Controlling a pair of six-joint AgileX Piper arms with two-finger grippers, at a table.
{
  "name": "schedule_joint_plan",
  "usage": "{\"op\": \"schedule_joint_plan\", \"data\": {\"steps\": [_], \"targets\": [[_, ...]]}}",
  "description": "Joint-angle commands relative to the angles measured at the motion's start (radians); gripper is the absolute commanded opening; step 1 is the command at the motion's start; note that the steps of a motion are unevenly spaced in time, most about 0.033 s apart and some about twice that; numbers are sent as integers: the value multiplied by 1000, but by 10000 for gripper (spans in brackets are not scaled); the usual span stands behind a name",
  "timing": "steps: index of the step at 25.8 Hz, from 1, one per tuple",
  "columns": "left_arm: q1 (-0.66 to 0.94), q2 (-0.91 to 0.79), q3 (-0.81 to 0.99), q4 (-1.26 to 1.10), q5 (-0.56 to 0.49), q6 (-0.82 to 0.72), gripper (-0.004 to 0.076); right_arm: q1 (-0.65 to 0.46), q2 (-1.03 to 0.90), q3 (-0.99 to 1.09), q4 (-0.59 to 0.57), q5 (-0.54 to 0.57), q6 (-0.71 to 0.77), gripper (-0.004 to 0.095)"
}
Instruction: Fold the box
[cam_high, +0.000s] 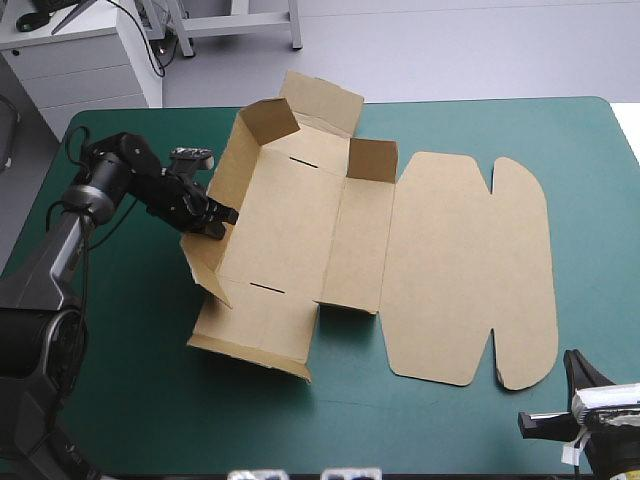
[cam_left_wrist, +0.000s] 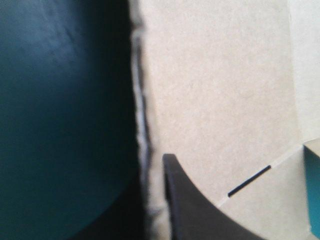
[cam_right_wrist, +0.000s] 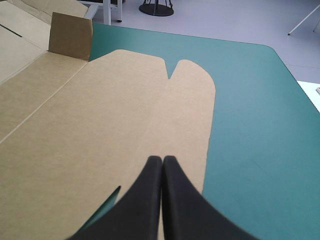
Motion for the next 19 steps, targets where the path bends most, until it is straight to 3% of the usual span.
{"op": "schedule_joint_plan", "data": {"steps": [1,10,14,19], "targets": [[-118,-47,-131,281,74,-37,-8,-8,-19,-22,8,-69,-1,-14],[-420,-45,-198,810,58,335,-8,-8,-19,-22,8,-69,-1,-14],[-496,-45,-198,985,-26,272,-8,-8,-19,-22,8,-69,-1,-14],[-556,-47,-198,1038,-97,194,-8,-8,-19,-22,8,-69,-1,-14]]}}
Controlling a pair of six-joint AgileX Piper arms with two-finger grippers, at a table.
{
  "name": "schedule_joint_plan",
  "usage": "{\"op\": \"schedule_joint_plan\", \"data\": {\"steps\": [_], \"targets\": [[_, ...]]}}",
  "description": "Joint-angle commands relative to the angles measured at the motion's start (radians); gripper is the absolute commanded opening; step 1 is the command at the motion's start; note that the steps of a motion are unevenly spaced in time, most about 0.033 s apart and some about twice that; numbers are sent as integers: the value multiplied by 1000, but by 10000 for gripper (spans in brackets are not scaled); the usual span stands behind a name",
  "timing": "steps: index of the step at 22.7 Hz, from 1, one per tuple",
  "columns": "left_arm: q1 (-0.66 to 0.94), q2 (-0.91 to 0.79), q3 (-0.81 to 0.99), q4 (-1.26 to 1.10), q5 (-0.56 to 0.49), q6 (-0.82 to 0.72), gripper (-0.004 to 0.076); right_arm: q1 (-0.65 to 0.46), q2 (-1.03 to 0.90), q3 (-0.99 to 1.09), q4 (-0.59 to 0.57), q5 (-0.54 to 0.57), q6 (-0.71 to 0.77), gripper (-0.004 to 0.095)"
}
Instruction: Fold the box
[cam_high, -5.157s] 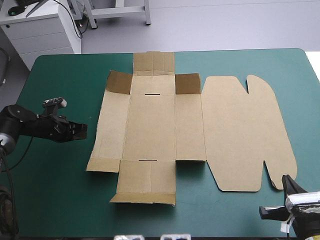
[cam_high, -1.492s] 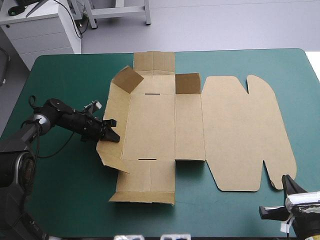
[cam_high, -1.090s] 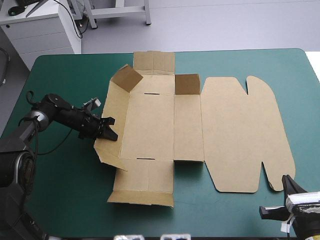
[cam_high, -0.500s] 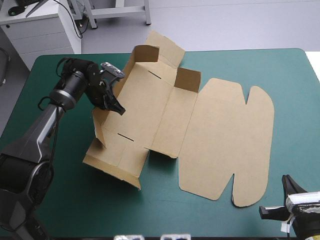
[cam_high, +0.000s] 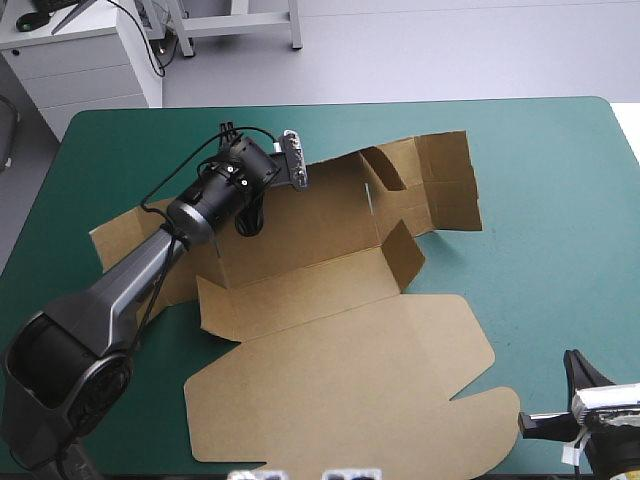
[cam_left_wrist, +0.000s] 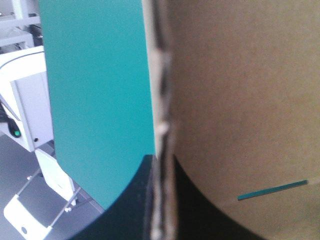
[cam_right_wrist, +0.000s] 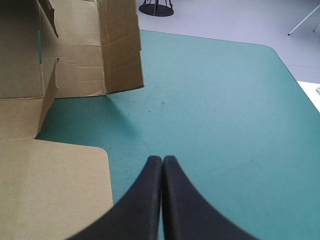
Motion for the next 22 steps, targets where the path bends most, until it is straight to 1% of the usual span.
{"op": "schedule_joint_plan", "data": {"steps": [1,6,9,10,11,12,13,14,15,16,18,22], "targets": [[-41,-49,-29,66,-63,-47,-8,-8,-19,-22,8,-69,-1,-14],[-138,-75,25,150,-44,-76,-8,-8,-19,-22,8,-69,-1,-14],[-201,-115,121,234,-95,-137,-8,-8,-19,-22,8,-69,-1,-14],[-241,-151,195,325,-140,-220,-8,-8,-19,-22,8,-69,-1,-14],[-266,-173,239,371,-159,-262,-8,-8,-19,-22,8,-69,-1,-14],[-306,-220,325,461,-190,-348,-8,-8,-19,-22,8,-69,1,-14],[-324,-238,356,492,-200,-380,-8,-8,-19,-22,8,-69,1,-14],[-372,-278,422,562,-215,-456,-8,-8,-19,-22,8,-69,3,-14],[-387,-290,445,591,-220,-487,-8,-8,-19,-22,10,-69,3,-14],[-418,-314,504,670,-222,-570,-8,-8,-19,-22,10,-69,9,-14],[-446,-329,572,782,-213,-671,-8,-8,-19,-22,10,-69,9,-14],[-461,-333,693,938,-204,-825,-8,-8,-19,-22,12,-69,9,-14]]}}
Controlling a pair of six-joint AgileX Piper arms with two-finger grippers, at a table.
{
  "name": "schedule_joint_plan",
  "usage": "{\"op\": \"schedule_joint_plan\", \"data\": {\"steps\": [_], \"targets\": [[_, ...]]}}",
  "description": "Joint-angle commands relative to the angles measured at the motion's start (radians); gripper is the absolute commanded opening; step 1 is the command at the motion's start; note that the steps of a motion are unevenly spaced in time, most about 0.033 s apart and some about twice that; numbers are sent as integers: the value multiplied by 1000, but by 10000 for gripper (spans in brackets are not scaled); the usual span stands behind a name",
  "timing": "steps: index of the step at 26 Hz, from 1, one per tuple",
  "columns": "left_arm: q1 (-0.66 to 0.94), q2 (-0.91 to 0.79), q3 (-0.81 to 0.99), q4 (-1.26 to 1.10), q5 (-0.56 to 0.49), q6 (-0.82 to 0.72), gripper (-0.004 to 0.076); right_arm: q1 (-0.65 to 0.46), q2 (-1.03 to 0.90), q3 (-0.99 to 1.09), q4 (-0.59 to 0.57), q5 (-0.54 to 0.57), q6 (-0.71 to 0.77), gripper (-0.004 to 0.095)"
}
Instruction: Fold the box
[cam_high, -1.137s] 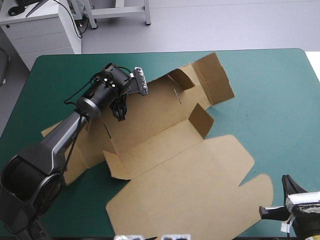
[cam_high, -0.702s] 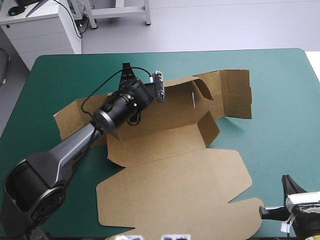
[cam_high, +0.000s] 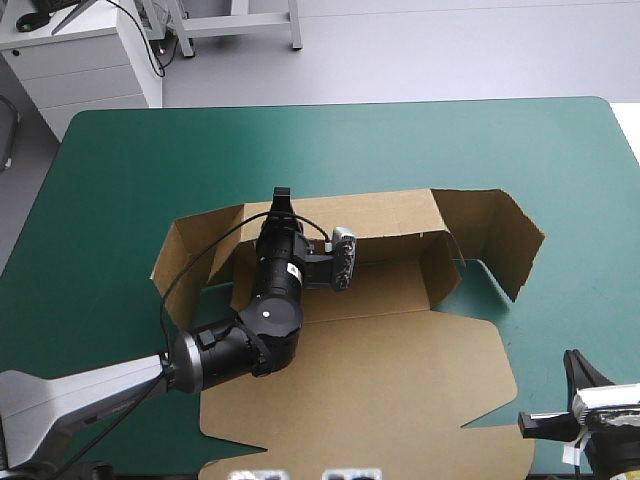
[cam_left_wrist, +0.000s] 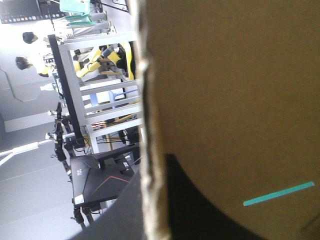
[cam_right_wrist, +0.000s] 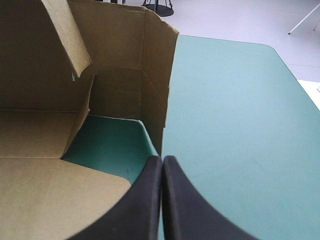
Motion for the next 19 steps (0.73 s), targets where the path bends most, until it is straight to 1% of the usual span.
{"op": "schedule_joint_plan", "data": {"steps": [1,3,4,7,11,14,17,19], "targets": [[-9,-44,53,214,39,-168,-8,-8,-19,-22,12,-69,6,-14],[-9,-44,94,303,78,-280,-8,-8,-17,-22,12,-67,16,-13],[-9,-44,108,331,84,-313,-8,-8,-11,-24,12,-63,18,-13],[-23,-44,118,346,88,-335,-8,-8,46,-51,-4,-13,69,-13],[-66,-44,118,357,92,-350,-8,-8,157,-114,-1,29,95,-13],[-99,-44,118,365,96,-350,-8,-8,254,-182,49,53,95,-14],[-110,-44,118,365,109,-350,-8,-8,353,-263,142,18,95,-14],[-110,-44,118,365,123,-350,-8,-8,435,-333,199,12,61,-14]]}}
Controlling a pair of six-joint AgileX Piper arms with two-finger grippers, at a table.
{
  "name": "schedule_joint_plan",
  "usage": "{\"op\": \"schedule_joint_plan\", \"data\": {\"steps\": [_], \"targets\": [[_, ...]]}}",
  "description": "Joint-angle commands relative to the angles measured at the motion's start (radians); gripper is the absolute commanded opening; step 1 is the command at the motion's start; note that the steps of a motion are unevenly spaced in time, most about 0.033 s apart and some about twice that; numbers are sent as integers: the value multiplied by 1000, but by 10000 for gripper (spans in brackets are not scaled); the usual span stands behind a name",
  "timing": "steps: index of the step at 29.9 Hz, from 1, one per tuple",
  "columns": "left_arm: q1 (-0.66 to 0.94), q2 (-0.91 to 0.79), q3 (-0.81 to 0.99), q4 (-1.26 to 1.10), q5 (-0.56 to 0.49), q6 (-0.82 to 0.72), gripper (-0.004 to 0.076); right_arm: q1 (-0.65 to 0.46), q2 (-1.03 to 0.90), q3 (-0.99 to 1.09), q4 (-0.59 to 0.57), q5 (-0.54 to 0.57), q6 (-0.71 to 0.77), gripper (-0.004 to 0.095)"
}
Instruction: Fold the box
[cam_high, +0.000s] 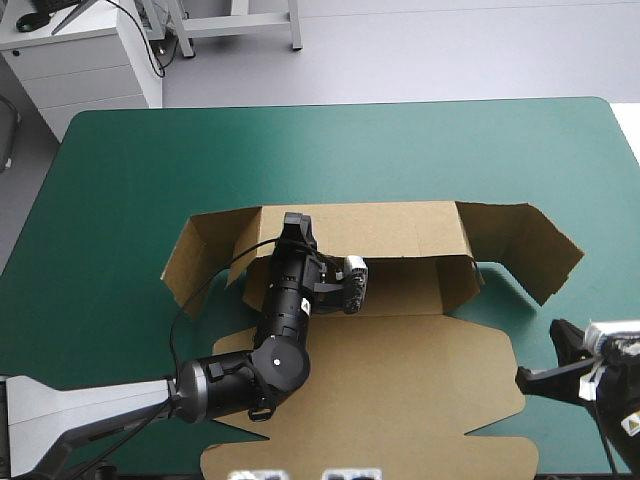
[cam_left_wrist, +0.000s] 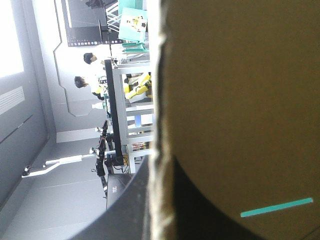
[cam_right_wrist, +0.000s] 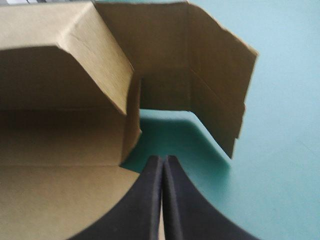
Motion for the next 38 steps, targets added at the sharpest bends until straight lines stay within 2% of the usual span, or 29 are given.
{"op": "schedule_joint_plan", "data": {"steps": [1,13,21,27,33,38], "targets": [[-8,-43,-24,73,77,-16,-8,-8,145,-136,105,-85,-49,-14],[-5,-39,-24,-6,86,-15,-8,-8,802,-661,130,-59,-156,-14],[-5,-39,-24,-10,68,-15,-8,-8,1114,-877,183,-35,-166,-14],[-5,-39,-24,12,47,-13,-8,-5,1240,-898,223,50,-193,-14],[-5,-39,-24,12,47,-13,-8,-5,1266,-898,232,164,-218,-14],[-5,-39,-24,14,47,-13,-8,-5,1262,-901,249,308,-218,-14]]}}
